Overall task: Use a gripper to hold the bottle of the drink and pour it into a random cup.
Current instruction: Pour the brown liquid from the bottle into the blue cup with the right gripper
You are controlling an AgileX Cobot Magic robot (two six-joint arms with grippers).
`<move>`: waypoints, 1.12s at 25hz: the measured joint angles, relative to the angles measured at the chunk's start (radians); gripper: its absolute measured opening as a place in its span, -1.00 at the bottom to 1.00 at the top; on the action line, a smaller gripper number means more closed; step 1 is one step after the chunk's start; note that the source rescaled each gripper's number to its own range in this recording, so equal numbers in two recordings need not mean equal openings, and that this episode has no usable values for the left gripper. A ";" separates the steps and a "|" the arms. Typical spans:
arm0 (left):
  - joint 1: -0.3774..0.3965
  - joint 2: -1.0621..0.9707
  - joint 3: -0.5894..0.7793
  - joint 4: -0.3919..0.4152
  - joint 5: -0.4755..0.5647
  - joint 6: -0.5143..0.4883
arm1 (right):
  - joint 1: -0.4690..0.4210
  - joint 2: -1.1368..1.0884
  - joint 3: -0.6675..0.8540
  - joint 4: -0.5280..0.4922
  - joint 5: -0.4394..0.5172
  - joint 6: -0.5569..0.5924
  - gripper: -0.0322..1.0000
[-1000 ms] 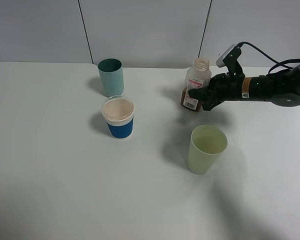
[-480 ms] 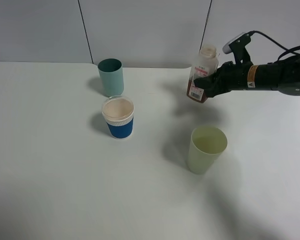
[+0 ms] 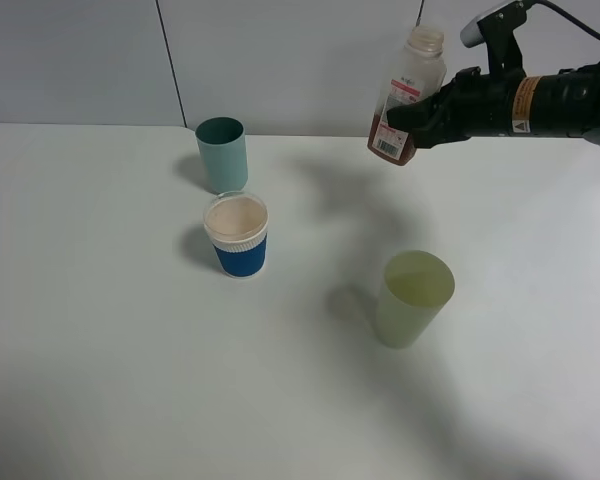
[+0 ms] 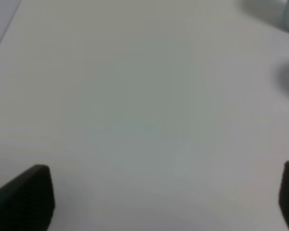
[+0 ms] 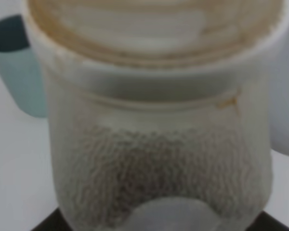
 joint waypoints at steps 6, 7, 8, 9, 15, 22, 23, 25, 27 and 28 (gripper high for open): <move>0.000 0.000 0.000 0.000 0.000 0.000 | 0.090 -0.021 0.000 0.005 0.023 0.090 -0.89; 0.000 0.000 0.000 0.000 0.000 0.000 | 0.107 -0.021 -0.002 0.006 0.044 0.093 -0.89; 0.000 0.000 0.000 0.000 0.000 0.000 | 0.128 -0.021 -0.003 0.009 0.073 0.096 -0.89; 0.000 0.000 0.000 0.000 0.000 0.000 | 0.148 -0.021 -0.004 0.013 0.108 0.098 -0.89; 0.000 0.000 0.000 0.000 0.000 0.000 | 0.242 -0.021 -0.071 0.108 0.384 0.098 -0.89; 0.000 0.000 0.000 0.000 0.000 0.000 | 0.321 -0.023 -0.210 0.132 0.572 0.098 -0.89; 0.000 0.000 0.000 0.000 0.000 0.000 | 0.329 -0.023 -0.224 0.132 0.590 0.098 -0.89; 0.000 0.000 0.000 0.000 0.000 0.000 | 0.342 -0.023 -0.250 0.132 0.623 0.096 -0.89; 0.000 0.000 0.000 0.000 0.000 0.000 | 0.351 -0.023 -0.265 0.128 0.657 0.089 -0.89; 0.000 0.000 0.000 0.000 0.000 0.000 | 0.354 -0.023 -0.270 0.119 0.673 0.088 -0.89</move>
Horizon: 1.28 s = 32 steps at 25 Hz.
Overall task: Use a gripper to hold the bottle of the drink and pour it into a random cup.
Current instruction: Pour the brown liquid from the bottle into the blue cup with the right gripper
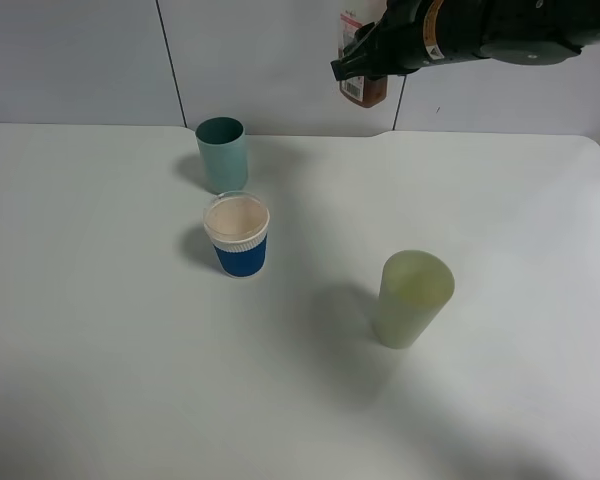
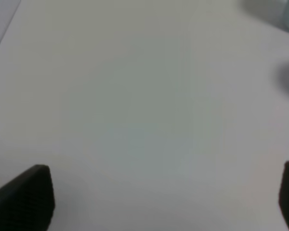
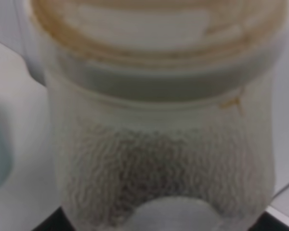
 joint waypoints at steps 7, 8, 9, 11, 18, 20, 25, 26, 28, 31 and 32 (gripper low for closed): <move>0.000 0.000 0.000 0.000 0.000 0.000 | 0.005 0.000 -0.009 -0.056 0.120 -0.011 -0.89; 0.000 0.000 0.000 0.000 0.000 0.000 | 0.005 0.000 -0.009 -0.056 0.134 -0.011 -0.89; 0.000 0.000 0.000 0.000 0.000 0.000 | 0.008 0.000 -0.009 -0.057 0.147 -0.011 -0.89; 0.000 0.000 0.000 0.000 0.000 0.000 | 0.019 0.000 -0.009 -0.059 0.165 -0.011 -0.89; 0.000 0.000 0.000 0.000 0.000 0.000 | 0.088 0.056 -0.095 -0.050 0.297 -0.011 -0.89; 0.000 0.000 0.000 0.000 0.000 0.000 | 0.108 0.089 -0.137 -0.040 0.336 -0.011 -0.89; 0.000 0.000 0.000 0.000 0.000 0.000 | 0.161 0.185 -0.252 -0.032 0.430 -0.030 -0.89; 0.000 0.000 0.000 0.000 0.000 0.000 | 0.170 0.205 -0.276 -0.027 0.446 -0.046 -0.89; 0.000 0.000 0.000 0.000 0.000 0.000 | 0.188 0.244 -0.318 -0.009 0.477 -0.099 -0.89; 0.000 0.000 0.000 0.000 0.000 0.000 | 0.209 0.299 -0.381 0.029 0.523 -0.208 -0.89; 0.000 0.000 0.000 0.000 0.000 0.000 | 0.214 0.318 -0.403 0.046 0.541 -0.248 -0.89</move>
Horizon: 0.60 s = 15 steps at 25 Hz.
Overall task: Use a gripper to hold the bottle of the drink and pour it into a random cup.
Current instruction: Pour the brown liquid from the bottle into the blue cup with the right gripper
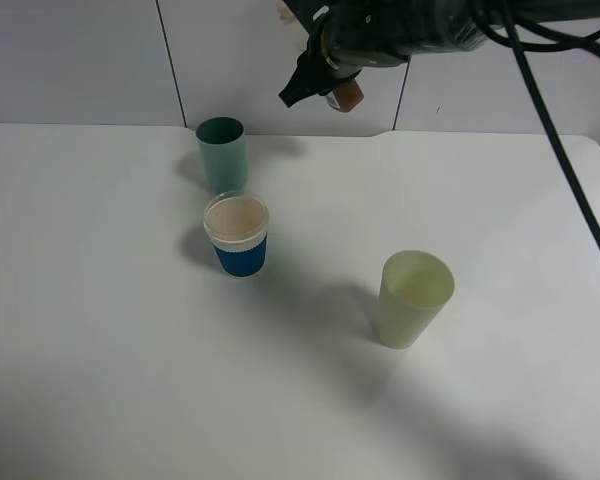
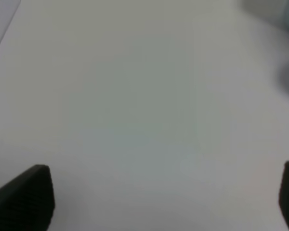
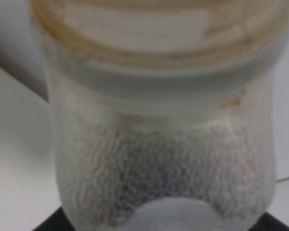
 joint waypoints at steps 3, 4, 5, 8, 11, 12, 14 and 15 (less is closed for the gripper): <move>0.000 0.000 0.000 0.000 0.000 0.000 | 0.011 0.048 -0.049 0.046 0.055 -0.100 -0.89; 0.000 0.000 0.000 0.000 0.000 0.000 | 0.013 0.058 -0.061 0.057 0.070 -0.122 -0.89; 0.000 0.000 0.000 0.000 0.000 0.000 | 0.014 0.070 -0.074 0.068 0.085 -0.150 -0.89; 0.000 0.000 0.000 0.000 0.000 0.000 | 0.018 0.087 -0.086 0.080 0.110 -0.190 -0.89; 0.000 0.000 0.000 0.000 0.000 0.000 | 0.025 0.090 -0.088 0.081 0.119 -0.203 -0.89; 0.000 0.000 0.000 0.000 0.000 0.000 | 0.030 0.090 -0.090 0.081 0.121 -0.205 -0.89; 0.000 0.000 0.000 0.000 0.000 0.000 | 0.042 0.095 -0.091 0.080 0.122 -0.205 -0.89; 0.000 0.000 0.000 0.000 0.000 0.000 | 0.047 0.096 -0.091 0.080 0.122 -0.207 -0.89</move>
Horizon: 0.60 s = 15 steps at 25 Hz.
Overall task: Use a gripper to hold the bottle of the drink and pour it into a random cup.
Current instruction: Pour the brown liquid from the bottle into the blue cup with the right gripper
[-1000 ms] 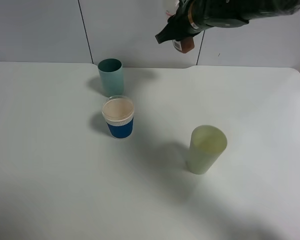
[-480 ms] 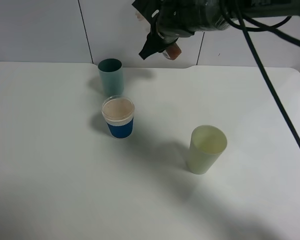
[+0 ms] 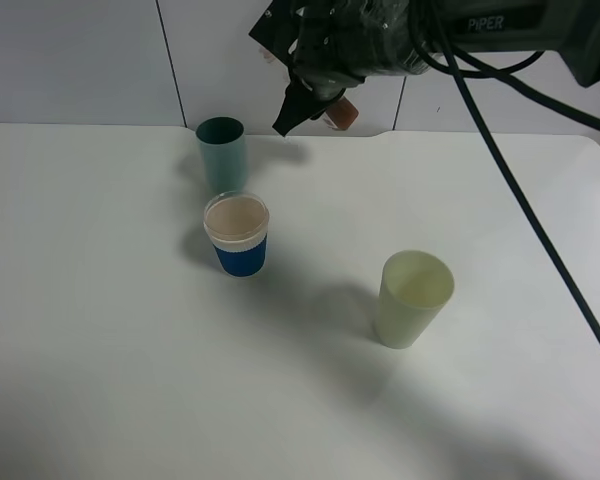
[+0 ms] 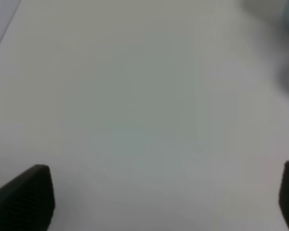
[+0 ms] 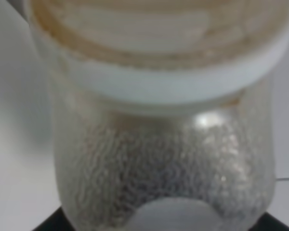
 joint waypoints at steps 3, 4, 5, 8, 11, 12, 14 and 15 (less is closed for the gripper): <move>0.000 0.000 0.000 0.000 0.000 0.000 | 0.019 0.003 0.000 -0.008 -0.018 -0.009 -0.89; 0.000 0.000 0.000 0.000 0.000 0.000 | 0.022 0.003 -0.001 -0.011 -0.027 -0.009 -0.89; 0.000 0.000 0.000 0.000 0.000 0.000 | 0.023 0.003 -0.002 -0.013 -0.036 -0.009 -0.89; 0.000 0.000 0.000 0.000 0.000 0.000 | 0.023 0.003 -0.002 -0.019 -0.033 -0.009 -0.89; 0.000 0.000 0.000 0.000 0.000 0.000 | 0.025 0.003 -0.002 -0.040 -0.015 -0.009 -0.89; 0.000 0.000 0.000 0.000 0.000 0.000 | 0.028 0.003 -0.002 -0.041 -0.001 -0.009 -0.89; 0.000 0.000 0.000 0.000 0.000 0.000 | 0.033 0.003 -0.002 -0.041 0.020 -0.009 -0.89; 0.000 0.000 0.000 0.000 0.000 0.000 | 0.036 0.003 -0.002 -0.042 0.031 -0.009 -0.89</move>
